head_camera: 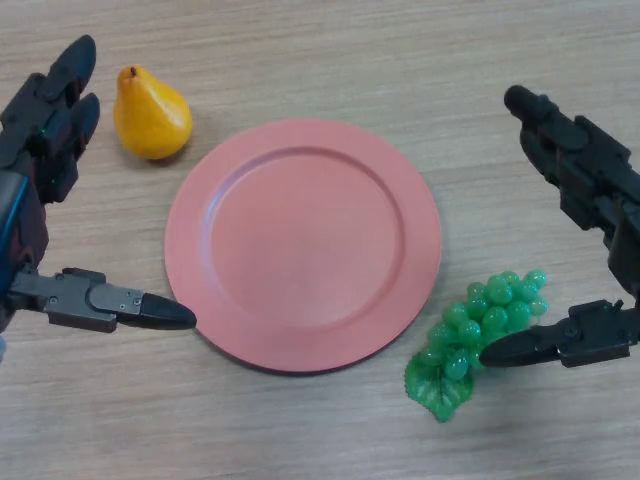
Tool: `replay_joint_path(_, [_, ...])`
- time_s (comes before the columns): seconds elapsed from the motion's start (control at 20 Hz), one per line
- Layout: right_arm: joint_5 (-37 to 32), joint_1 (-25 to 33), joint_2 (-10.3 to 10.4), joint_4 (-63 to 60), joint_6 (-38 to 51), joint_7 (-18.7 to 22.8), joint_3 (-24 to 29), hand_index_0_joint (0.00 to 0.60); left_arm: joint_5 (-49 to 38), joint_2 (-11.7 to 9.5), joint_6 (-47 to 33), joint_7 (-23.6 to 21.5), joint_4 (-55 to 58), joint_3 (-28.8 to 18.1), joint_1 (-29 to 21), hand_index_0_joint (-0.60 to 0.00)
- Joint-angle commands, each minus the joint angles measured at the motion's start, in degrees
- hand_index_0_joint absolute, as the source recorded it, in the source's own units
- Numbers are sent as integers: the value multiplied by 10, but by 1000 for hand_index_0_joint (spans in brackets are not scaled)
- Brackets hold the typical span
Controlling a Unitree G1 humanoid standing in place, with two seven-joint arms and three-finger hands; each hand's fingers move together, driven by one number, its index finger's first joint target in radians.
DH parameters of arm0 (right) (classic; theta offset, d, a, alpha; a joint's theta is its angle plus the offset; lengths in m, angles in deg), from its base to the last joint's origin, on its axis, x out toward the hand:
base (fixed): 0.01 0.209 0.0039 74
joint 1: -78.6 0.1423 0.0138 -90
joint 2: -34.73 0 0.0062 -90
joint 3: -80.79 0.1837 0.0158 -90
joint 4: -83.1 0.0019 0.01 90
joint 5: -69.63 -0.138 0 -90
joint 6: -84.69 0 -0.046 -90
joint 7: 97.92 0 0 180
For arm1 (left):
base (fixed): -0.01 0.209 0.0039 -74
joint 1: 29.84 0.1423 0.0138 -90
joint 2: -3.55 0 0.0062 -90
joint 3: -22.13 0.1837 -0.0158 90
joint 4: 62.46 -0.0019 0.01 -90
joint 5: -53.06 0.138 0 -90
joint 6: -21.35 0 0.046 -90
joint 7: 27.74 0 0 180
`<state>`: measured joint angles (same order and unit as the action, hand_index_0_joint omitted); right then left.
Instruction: Pick up the green grapes and place it on the plate
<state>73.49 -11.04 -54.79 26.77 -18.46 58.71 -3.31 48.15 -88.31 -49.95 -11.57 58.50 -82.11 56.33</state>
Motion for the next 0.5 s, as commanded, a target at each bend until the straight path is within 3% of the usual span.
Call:
replay_joint_path(0.05, [6,2,-13,17,107,-10,26,0,-2,-24,-25,-3,62,-40,-4,0])
replay_joint_path(0.25, [11,6,-21,9,99,-37,39,0,-2,-19,-2,4,105,-41,0,0])
replay_joint_path(0.35, [28,7,-25,-17,129,-50,36,0,-14,-18,10,8,112,-55,6,0])
replay_joint_path(0.5, [84,9,-32,-75,200,-76,25,0,-7,-12,25,10,137,-39,16,0])
